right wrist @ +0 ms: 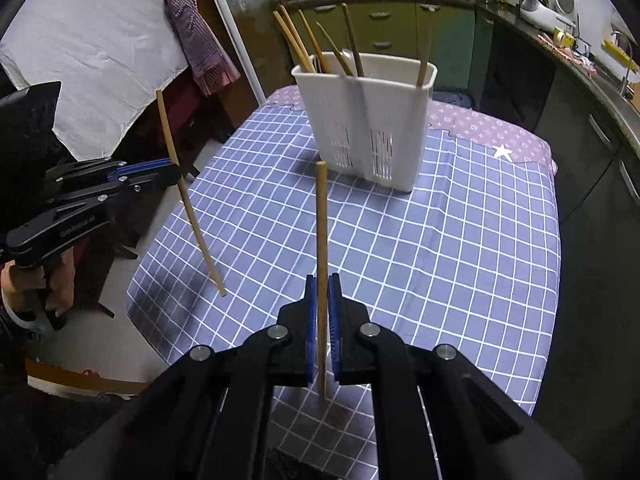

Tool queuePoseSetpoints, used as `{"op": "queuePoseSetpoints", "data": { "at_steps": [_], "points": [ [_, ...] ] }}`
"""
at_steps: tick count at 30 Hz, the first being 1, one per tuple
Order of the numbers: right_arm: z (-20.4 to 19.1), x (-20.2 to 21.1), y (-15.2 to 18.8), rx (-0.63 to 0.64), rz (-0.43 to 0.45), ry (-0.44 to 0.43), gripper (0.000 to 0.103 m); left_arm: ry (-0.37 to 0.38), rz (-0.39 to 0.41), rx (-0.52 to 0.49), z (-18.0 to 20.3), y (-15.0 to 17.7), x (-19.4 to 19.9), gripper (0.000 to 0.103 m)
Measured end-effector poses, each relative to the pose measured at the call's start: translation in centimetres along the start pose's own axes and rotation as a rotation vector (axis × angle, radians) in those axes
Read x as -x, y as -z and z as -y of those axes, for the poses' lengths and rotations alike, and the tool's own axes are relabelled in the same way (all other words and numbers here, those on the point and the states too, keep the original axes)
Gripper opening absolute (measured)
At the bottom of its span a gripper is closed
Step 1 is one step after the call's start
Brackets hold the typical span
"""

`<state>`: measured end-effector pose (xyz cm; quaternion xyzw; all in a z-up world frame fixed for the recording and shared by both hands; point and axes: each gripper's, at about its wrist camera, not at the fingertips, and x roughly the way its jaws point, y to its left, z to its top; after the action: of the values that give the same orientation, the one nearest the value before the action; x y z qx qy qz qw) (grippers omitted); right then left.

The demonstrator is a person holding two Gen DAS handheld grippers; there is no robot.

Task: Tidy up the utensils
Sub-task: 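Carry the right tool's chopstick over the holder while the left tool holds its chopstick upright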

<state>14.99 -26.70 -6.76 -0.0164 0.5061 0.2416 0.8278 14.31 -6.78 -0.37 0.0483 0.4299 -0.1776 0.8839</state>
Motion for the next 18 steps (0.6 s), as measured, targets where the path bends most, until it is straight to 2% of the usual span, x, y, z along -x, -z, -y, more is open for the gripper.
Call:
{"op": "queuePoseSetpoints", "data": {
  "at_steps": [9, 18],
  "points": [
    [-0.9, 1.9, -2.1, 0.024, 0.065, -0.008, 0.006, -0.001, 0.042, -0.010, -0.3, -1.7, 0.6, 0.006],
    [-1.1, 5.8, -5.9, 0.046, 0.159, 0.005, 0.006, 0.013, 0.110, -0.038, 0.0, -5.6, 2.8, 0.006]
  ]
}}
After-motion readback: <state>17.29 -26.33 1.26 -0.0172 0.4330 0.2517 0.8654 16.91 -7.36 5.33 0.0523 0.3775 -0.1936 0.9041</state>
